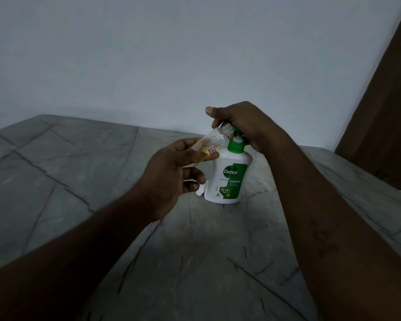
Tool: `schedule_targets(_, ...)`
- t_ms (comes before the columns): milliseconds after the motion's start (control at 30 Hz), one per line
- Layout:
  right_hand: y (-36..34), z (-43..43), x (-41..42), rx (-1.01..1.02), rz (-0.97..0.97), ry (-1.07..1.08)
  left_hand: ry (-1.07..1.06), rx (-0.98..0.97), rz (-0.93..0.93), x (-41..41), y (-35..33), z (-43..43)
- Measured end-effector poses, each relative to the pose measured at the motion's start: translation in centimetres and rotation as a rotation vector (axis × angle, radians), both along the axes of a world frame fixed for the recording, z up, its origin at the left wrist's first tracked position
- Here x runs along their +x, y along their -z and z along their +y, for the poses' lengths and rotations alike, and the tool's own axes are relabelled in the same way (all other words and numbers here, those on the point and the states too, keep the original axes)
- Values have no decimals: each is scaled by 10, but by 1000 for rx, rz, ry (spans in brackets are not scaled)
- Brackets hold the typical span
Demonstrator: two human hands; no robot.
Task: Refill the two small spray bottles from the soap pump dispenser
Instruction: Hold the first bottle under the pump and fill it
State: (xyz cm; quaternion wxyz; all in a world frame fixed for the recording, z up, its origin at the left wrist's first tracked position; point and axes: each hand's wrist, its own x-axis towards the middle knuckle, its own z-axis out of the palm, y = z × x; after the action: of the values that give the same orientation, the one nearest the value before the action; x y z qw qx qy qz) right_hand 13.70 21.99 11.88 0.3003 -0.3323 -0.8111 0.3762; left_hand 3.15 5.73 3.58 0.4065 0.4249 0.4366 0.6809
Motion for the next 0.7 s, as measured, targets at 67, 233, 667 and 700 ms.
schedule_targets(67, 1, 2, -1, -1, -10, 12, -4, 4, -3, 0, 0, 0)
schedule_targets(233, 1, 6, -1, -68, -26, 19, 0, 2, -16, 0, 1, 1)
schedule_targets(667, 5, 5, -3, -40, -85, 40, -6, -15, -18, 0, 4, 1)
schedule_targets(700, 3, 5, -3, -17, -76, 47, -4, -13, -22, 0, 3, 1)
